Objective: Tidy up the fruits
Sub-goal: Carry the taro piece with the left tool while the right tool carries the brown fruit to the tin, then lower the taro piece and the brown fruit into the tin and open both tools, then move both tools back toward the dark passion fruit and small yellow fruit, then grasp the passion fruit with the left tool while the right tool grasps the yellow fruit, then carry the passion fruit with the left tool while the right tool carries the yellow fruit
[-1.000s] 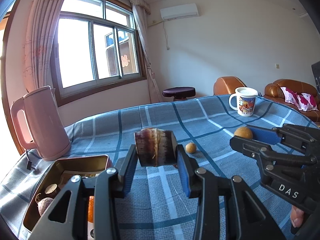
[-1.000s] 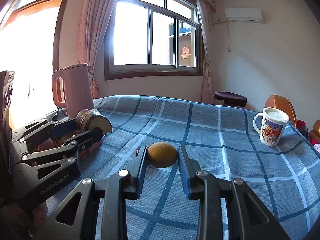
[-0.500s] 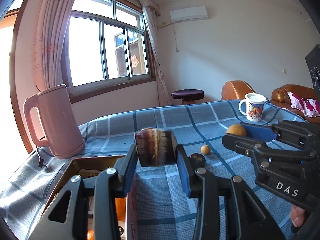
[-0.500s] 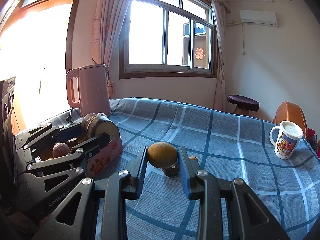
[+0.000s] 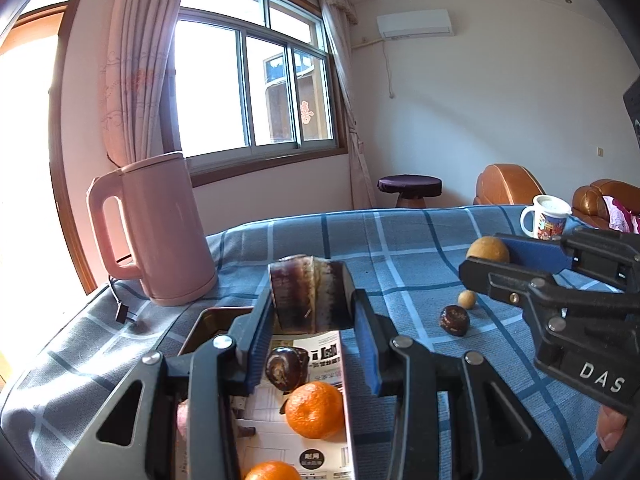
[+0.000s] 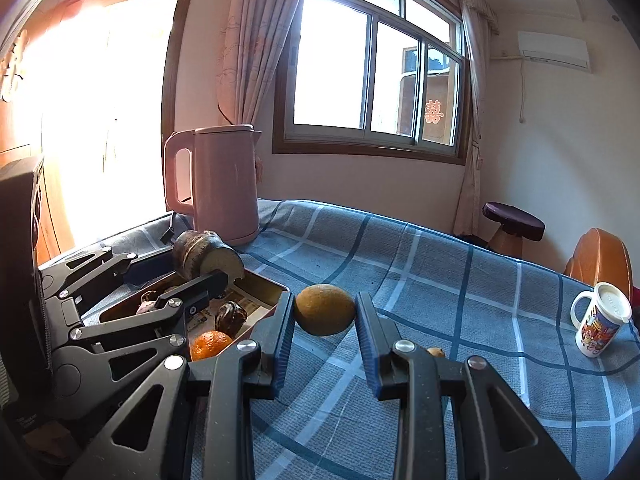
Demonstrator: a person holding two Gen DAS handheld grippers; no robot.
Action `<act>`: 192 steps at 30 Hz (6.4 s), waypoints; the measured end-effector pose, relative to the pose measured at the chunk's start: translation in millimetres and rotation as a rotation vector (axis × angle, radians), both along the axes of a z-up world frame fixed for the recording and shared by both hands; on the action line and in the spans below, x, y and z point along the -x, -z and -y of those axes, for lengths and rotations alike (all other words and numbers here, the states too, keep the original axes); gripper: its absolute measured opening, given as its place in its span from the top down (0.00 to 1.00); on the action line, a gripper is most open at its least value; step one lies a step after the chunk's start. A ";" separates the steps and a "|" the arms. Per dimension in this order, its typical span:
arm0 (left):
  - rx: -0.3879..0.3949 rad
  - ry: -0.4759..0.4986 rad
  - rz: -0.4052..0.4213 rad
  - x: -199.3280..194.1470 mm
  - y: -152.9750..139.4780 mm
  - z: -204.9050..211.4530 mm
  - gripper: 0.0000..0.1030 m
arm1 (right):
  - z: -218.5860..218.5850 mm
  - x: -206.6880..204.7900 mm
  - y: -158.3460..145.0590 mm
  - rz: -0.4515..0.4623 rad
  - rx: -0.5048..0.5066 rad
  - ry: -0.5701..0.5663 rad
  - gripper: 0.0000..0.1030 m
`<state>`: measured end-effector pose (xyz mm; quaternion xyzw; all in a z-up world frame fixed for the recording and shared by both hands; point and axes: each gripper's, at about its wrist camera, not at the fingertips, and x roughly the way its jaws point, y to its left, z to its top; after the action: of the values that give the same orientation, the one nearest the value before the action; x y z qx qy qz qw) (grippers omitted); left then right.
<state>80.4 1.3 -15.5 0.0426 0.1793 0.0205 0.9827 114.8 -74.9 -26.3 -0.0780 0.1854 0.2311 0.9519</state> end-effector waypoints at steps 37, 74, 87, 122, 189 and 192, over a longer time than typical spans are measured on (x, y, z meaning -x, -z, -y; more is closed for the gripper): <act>0.020 -0.162 -0.198 -28.8 31.4 -87.4 0.61 | -105.9 -21.5 53.0 -0.149 0.101 -0.183 0.69; 0.039 -0.186 -0.181 -21.7 23.3 -90.0 0.30 | -94.9 -20.5 53.4 -0.182 0.100 -0.205 0.49; 0.003 -0.048 -0.137 -19.0 -6.1 -11.1 0.19 | 46.8 -44.1 30.9 -0.180 0.077 0.125 0.40; 0.020 0.225 -0.476 -145.3 66.9 125.0 0.62 | 125.1 -83.1 37.2 -0.272 -0.012 0.387 0.39; -0.065 0.011 -0.249 -130.6 46.5 96.1 0.62 | 93.0 -116.5 65.3 -0.275 -0.099 0.209 0.71; -0.069 0.010 -0.237 -129.0 45.3 96.6 0.62 | 93.6 -114.5 63.9 -0.262 -0.100 0.210 0.71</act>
<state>209.4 -95.3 -60.7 0.0792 0.2934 0.0164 0.9526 229.3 -168.4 -90.1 0.0200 0.3035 0.1473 0.9412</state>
